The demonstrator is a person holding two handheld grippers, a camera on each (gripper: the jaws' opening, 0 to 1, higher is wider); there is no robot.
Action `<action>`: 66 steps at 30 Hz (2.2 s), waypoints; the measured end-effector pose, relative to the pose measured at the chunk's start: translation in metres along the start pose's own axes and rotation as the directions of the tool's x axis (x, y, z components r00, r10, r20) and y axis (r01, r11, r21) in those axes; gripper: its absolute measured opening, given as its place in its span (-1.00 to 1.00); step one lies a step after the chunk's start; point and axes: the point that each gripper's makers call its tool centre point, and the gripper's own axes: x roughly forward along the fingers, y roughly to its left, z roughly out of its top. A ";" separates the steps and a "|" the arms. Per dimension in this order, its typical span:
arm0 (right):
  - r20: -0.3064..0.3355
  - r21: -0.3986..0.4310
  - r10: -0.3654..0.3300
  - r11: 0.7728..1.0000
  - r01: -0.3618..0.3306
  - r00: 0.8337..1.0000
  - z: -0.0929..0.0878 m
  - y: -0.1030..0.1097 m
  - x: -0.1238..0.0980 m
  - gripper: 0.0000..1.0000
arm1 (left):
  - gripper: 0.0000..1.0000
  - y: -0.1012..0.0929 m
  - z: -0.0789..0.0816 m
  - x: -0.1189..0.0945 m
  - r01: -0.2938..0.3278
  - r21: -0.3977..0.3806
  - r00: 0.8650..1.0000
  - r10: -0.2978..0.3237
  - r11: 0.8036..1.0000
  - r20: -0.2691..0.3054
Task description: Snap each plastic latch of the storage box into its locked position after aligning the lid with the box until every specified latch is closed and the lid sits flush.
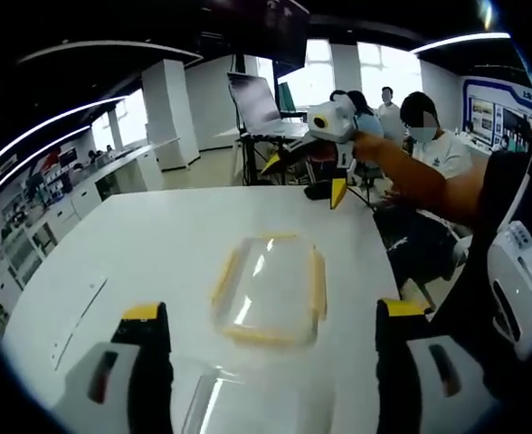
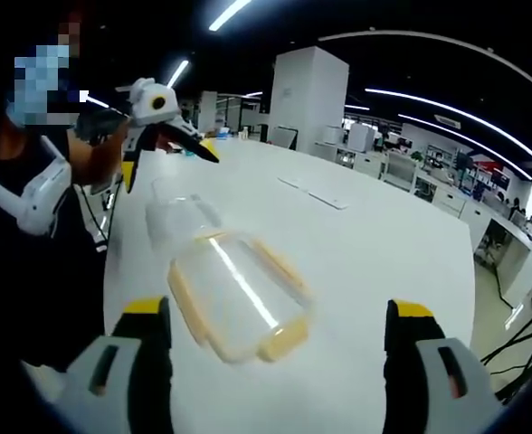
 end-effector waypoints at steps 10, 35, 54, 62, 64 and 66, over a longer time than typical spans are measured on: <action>-0.002 -0.011 0.003 1.000 -0.003 1.000 0.001 -0.004 0.001 0.98 | 0.89 0.003 -0.002 0.002 -0.006 0.003 0.999 0.006 1.000 -0.034; -0.058 -0.065 0.017 0.998 -0.020 0.998 0.004 -0.012 0.001 0.98 | 0.82 0.010 -0.014 0.014 0.001 0.025 0.993 0.002 1.000 -0.120; -0.113 -0.107 0.079 0.990 -0.091 0.990 -0.004 -0.014 0.014 0.95 | 0.80 0.013 -0.022 0.023 0.016 0.020 0.988 -0.013 1.000 -0.154; -0.153 -0.156 0.125 0.976 -0.149 0.980 -0.012 -0.007 0.019 0.91 | 0.80 0.014 -0.025 0.024 0.018 0.018 0.987 -0.015 1.000 -0.160; -0.159 -0.161 0.131 0.974 -0.156 0.979 -0.012 -0.007 0.020 0.90 | 0.80 0.014 -0.026 0.025 0.020 0.015 0.986 -0.017 1.000 -0.164; -0.161 -0.164 0.136 0.973 -0.163 0.977 -0.012 -0.008 0.020 0.90 | 0.80 0.015 -0.027 0.027 0.021 0.015 0.986 -0.018 1.000 -0.166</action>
